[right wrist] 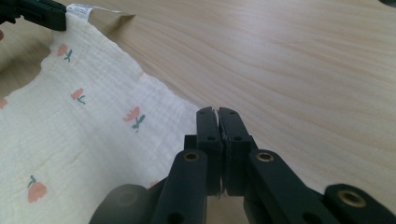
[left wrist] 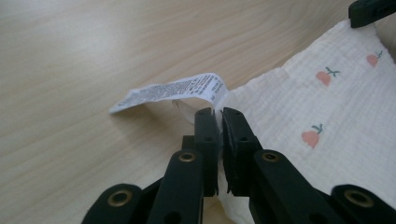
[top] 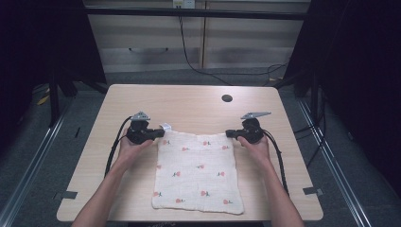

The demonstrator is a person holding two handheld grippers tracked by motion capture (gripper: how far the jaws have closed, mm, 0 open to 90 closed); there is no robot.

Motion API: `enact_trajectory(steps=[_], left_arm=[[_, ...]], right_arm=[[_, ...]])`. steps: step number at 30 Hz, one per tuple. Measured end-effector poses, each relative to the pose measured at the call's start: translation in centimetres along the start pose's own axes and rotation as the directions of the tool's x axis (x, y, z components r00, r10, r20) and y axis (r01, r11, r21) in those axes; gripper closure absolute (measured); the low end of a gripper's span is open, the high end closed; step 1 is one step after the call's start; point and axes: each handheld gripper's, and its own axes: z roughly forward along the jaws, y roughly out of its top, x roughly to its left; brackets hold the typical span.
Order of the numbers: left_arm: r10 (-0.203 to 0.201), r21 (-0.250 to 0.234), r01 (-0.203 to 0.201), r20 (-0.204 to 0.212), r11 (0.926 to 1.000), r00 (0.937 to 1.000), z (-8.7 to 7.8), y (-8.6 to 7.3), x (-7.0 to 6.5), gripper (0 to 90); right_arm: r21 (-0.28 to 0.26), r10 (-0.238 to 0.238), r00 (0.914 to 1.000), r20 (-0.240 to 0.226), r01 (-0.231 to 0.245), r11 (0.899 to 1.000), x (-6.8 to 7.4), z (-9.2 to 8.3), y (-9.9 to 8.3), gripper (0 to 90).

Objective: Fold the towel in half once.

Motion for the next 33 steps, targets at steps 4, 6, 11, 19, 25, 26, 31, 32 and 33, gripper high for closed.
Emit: enact_trajectory(steps=[4, 6, 11, 19, 25, 26, 31, 32, 33], left_arm=[[-0.003, -0.036, 0.003, 0.002, 0.9993, 1.0000, -0.8, 0.6, 0.0, 85.4], [-0.006, -0.047, 0.006, 0.004, 0.9989, 1.0000, -1.1, 0.8, 0.0, 85.4], [-0.004, -0.075, 0.006, 0.028, 0.9971, 0.9996, -2.1, 1.3, 0.0, 85.4], [0.000, -0.119, 0.004, 0.035, 0.9929, 0.9994, -3.2, 2.1, -0.1, 85.5], [0.010, -0.158, -0.003, 0.040, 0.9875, 0.9991, -4.0, 3.1, -0.3, 85.5], [0.011, -0.161, -0.005, 0.039, 0.9869, 0.9992, -4.1, 3.2, -0.2, 85.4], [0.009, -0.167, -0.004, 0.031, 0.9859, 0.9995, -4.3, 3.3, -0.2, 85.5], [0.012, -0.166, -0.007, 0.031, 0.9861, 0.9994, -4.3, 3.4, -0.3, 85.5], [0.014, -0.165, -0.009, 0.026, 0.9862, 0.9996, -4.4, 3.4, -0.4, 85.4]], right_arm=[[-0.006, -0.017, 0.9999, 0.003, 0.017, 1.000, 0.3, -0.6, 0.5, 88.3], [-0.010, -0.025, 0.9997, 0.007, 0.025, 1.000, 0.3, -0.9, 0.8, 88.3], [-0.029, -0.037, 0.9992, 0.012, 0.037, 0.999, 0.3, -1.9, 1.6, 88.3], [-0.036, -0.056, 0.9984, 0.014, 0.056, 0.998, 0.7, -2.8, 2.6, 88.4], [-0.045, -0.083, 0.9966, 0.003, 0.083, 0.996, 0.8, -3.1, 3.6, 88.2], [-0.044, -0.081, 0.9967, 0.003, 0.081, 0.996, 0.7, -3.1, 3.7, 88.2], [-0.054, -0.085, 0.9963, -0.005, 0.085, 0.995, 0.7, -3.2, 4.2, 88.3], [-0.056, -0.089, 0.9960, -0.003, 0.088, 0.994, 0.8, -3.3, 4.2, 88.3], [-0.055, -0.093, 0.9957, -0.004, 0.092, 0.994, 0.8, -3.3, 4.2, 88.3]])
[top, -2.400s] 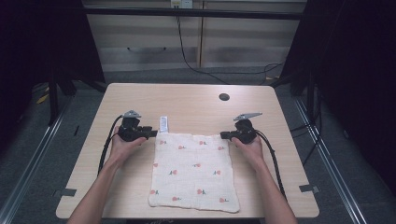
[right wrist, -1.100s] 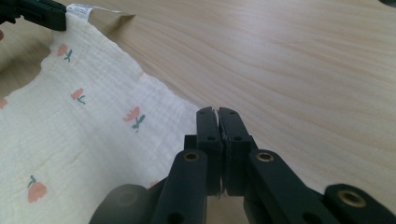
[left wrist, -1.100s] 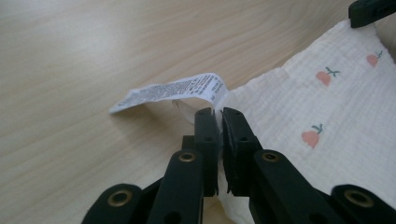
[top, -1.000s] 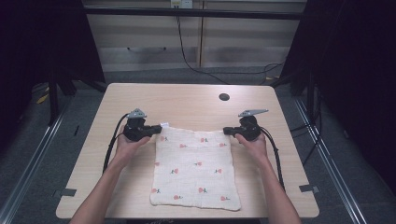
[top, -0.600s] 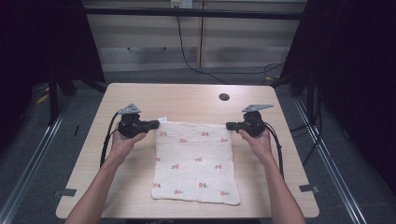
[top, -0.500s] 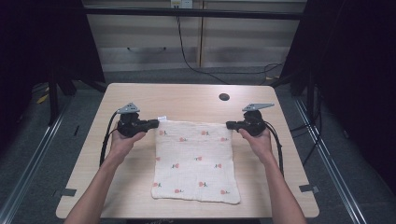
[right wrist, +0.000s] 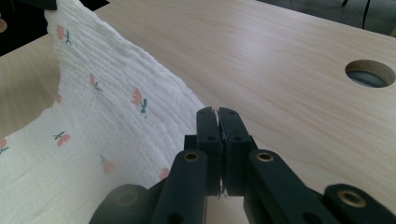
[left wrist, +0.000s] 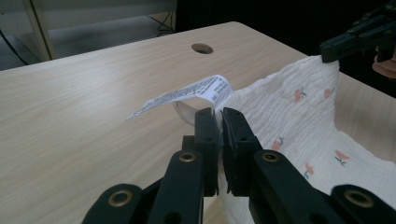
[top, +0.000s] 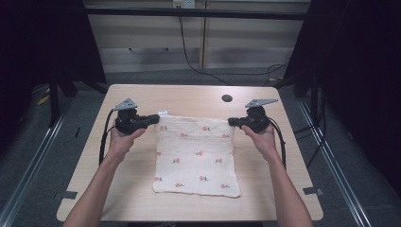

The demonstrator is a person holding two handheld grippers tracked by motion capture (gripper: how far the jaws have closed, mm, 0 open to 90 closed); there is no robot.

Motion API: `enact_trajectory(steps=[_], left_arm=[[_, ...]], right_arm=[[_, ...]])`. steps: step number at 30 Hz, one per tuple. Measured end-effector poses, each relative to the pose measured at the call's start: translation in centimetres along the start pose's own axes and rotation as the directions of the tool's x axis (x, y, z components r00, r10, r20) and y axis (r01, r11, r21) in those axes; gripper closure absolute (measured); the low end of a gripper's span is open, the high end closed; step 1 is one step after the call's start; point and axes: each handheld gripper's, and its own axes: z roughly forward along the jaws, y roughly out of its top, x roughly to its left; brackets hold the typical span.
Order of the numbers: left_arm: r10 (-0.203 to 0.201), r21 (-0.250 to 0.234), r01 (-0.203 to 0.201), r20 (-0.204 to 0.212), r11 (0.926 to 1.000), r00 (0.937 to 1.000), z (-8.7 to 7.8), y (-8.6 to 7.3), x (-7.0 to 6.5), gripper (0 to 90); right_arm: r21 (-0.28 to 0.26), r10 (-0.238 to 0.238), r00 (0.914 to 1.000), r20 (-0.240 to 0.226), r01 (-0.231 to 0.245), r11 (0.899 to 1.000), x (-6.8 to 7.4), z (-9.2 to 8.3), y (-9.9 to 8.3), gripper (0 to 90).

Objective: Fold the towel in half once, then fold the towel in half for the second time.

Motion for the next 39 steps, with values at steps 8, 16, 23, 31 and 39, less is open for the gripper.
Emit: enact_trajectory(steps=[8, 16, 23, 31, 39], left_arm=[[0.012, -0.020, -0.012, -0.002, 0.9997, 0.9999, -1.1, 0.0, -0.7, 85.5], [0.049, -0.034, -0.049, 0.010, 0.9982, 0.9987, -2.0, 0.1, -1.7, 85.5], [0.054, -0.032, -0.054, 0.007, 0.9981, 0.9985, -3.0, -0.7, -2.3, 85.5], [0.070, -0.029, -0.070, 0.023, 0.9971, 0.9973, -3.8, -1.4, -3.4, 85.4], [0.060, -0.018, -0.059, 0.045, 0.9981, 0.9972, -4.0, -2.6, -4.0, 85.3]], right_arm=[[-0.029, -0.013, 0.9999, 0.001, 0.013, 1.000, 0.5, -0.9, 0.4, 88.4], [-0.024, -0.061, 0.9980, -0.015, 0.060, 0.998, 1.2, -1.4, 0.4, 88.5], [-0.047, -0.064, 0.9971, -0.040, 0.062, 0.997, 1.8, -2.1, -0.7, 88.6], [-0.056, -0.094, 0.9939, -0.058, 0.090, 0.994, 3.6, -3.6, -1.9, 88.6], [-0.059, -0.090, 0.9922, -0.086, 0.085, 0.995, 4.2, -4.9, -3.0, 88.6]])
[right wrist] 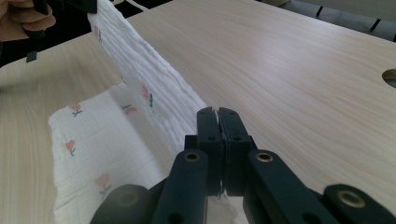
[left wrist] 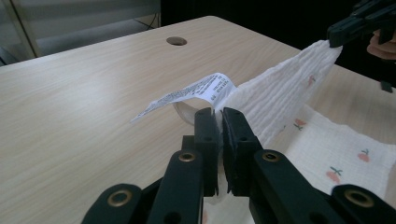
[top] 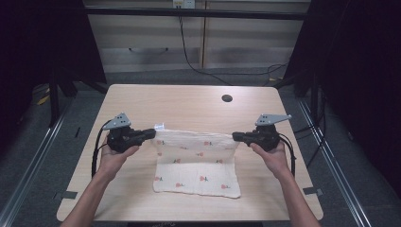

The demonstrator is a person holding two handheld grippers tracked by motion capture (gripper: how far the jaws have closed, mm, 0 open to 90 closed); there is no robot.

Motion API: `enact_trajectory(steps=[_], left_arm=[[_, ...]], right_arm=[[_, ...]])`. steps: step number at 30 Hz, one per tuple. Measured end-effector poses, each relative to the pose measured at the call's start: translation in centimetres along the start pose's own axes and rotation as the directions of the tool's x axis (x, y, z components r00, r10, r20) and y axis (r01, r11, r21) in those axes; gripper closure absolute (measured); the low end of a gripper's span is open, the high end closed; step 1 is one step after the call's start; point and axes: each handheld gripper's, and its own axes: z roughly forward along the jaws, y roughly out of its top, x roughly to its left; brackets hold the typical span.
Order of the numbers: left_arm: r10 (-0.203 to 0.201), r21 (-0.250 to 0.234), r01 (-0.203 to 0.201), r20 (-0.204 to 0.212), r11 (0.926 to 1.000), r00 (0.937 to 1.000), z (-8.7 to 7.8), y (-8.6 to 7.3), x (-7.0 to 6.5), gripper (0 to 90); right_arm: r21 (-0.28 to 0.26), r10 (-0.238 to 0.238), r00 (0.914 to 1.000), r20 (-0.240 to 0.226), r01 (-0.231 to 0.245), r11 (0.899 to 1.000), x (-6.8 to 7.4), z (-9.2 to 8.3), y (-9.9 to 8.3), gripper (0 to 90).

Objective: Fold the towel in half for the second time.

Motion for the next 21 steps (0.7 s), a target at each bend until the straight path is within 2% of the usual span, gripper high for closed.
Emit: enact_trajectory(steps=[7, 15, 17, 20, 21], left_arm=[[0.019, -0.001, -0.019, 0.017, 0.9998, 0.9997, -0.7, -0.7, -1.1, 85.3], [0.059, 0.042, -0.060, 0.018, 0.9973, 0.9981, -1.3, -2.4, -2.6, 85.3], [0.051, 0.046, -0.052, 0.026, 0.9976, 0.9984, -1.6, -2.8, -2.8, 85.3], [0.017, 0.060, -0.022, 0.082, 0.9980, 0.9965, -1.8, -3.8, -3.4, 85.2], [0.014, 0.067, -0.019, 0.081, 0.9975, 0.9966, -1.8, -4.1, -3.6, 85.2]], right_arm=[[0.015, -0.027, 0.9995, -0.015, 0.027, 1.000, 1.7, -1.0, -0.7, 88.6], [0.035, -0.050, 0.9984, -0.028, 0.051, 0.998, 3.7, -1.3, -2.2, 88.6], [0.045, -0.043, 0.9986, -0.031, 0.044, 0.998, 4.2, -1.2, -2.8, 88.6], [0.066, -0.054, 0.9981, -0.029, 0.056, 0.996, 5.1, -1.0, -3.7, 88.6], [0.062, -0.065, 0.9975, -0.027, 0.067, 0.996, 5.4, -1.1, -4.0, 88.6]])
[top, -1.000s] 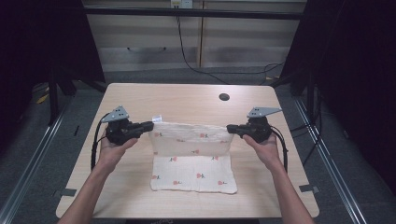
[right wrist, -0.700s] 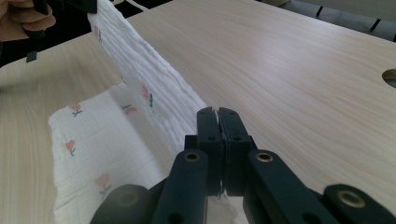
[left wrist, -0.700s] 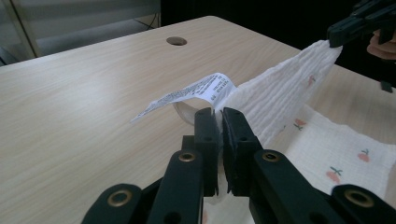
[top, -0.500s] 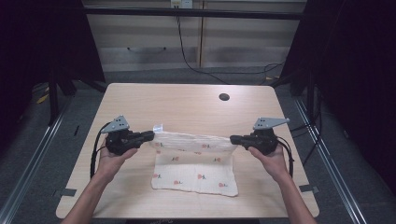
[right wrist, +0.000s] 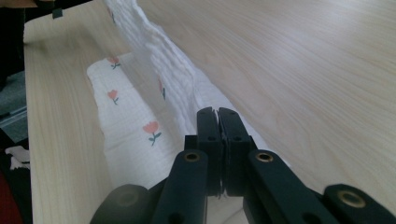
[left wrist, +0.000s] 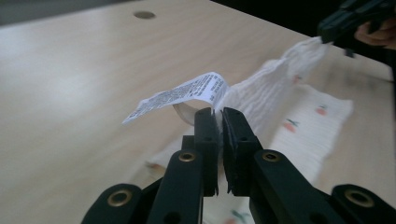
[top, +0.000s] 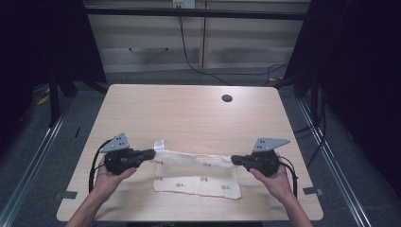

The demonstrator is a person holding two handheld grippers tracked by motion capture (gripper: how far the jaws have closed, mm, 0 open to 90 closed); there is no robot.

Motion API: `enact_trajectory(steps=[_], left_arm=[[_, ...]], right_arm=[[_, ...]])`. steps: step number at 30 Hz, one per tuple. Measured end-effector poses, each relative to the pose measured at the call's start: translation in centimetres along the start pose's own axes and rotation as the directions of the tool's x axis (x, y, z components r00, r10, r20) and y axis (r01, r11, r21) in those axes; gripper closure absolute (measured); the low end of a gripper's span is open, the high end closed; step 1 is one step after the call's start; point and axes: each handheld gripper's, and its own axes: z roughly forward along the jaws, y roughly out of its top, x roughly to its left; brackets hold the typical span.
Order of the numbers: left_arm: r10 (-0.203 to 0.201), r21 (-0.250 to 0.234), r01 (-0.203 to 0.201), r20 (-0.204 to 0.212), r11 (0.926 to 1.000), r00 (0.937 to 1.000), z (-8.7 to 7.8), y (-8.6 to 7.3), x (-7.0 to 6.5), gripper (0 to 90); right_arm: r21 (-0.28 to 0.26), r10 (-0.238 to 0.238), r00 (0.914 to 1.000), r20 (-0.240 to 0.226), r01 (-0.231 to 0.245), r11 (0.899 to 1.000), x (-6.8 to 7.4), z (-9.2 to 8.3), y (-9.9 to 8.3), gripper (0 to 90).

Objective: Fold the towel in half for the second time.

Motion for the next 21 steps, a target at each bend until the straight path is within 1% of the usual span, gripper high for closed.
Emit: enact_trajectory(steps=[1, 4, 6, 9, 10, 12, 13, 16, 19, 20, 21], left_arm=[[0.008, 0.018, -0.008, -0.003, 0.9998, 1.0000, 0.1, -0.3, -0.2, 85.2], [0.015, 0.044, -0.015, 0.003, 0.9989, 0.9999, 0.0, -1.1, -0.5, 85.1], [0.017, 0.057, -0.017, 0.003, 0.9982, 0.9999, -0.1, -1.6, -0.8, 85.1], [0.016, 0.087, -0.017, 0.009, 0.9960, 0.9998, -0.1, -2.4, -1.0, 85.0], [0.020, 0.094, -0.020, 0.004, 0.9954, 0.9998, -0.1, -2.8, -1.1, 85.0], [0.027, 0.112, -0.028, 0.008, 0.9933, 0.9996, 0.1, -3.3, -1.5, 85.0], [0.040, 0.137, -0.041, 0.010, 0.9898, 0.9992, 0.4, -3.7, -1.6, 84.9], [0.030, 0.168, -0.032, 0.018, 0.9853, 0.9994, 0.8, -4.4, -1.7, 84.8], [0.025, 0.184, -0.029, 0.021, 0.9824, 0.9995, 0.9, -4.9, -1.9, 84.6], [0.032, 0.185, -0.035, 0.022, 0.9822, 0.9993, 0.8, -4.9, -2.0, 84.6], [0.026, 0.181, -0.031, 0.030, 0.9830, 0.9992, 0.8, -4.9, -2.3, 84.4]], right_arm=[[-0.002, -0.001, 1.0000, -0.005, 0.001, 1.000, 0.3, -0.1, -0.2, 88.5], [0.007, 0.007, 0.9998, -0.021, -0.007, 1.000, 1.0, 0.0, -0.9, 88.5], [0.037, 0.003, 0.9998, -0.021, -0.002, 0.999, 1.5, 0.1, -1.6, 88.5], [0.062, 0.023, 0.9993, -0.029, -0.021, 0.998, 1.6, 0.3, -2.6, 88.1], [0.072, 0.030, 0.9992, -0.026, -0.028, 0.997, 1.6, 0.4, -2.9, 87.9], [0.092, 0.036, 0.9990, -0.026, -0.034, 0.995, 1.7, 0.7, -3.5, 87.4], [0.099, 0.037, 0.9989, -0.028, -0.034, 0.995, 1.7, 0.8, -3.7, 87.4], [0.118, 0.047, 0.9984, -0.033, -0.043, 0.992, 1.9, 1.1, -4.3, 87.1], [0.121, 0.047, 0.9981, -0.039, -0.042, 0.992, 2.1, 1.2, -4.4, 85.5], [0.118, 0.047, 0.9982, -0.038, -0.043, 0.992, 2.2, 1.1, -4.5, 84.9], [0.117, 0.051, 0.9980, -0.037, -0.047, 0.992, 2.2, 1.1, -4.5, 83.8]])
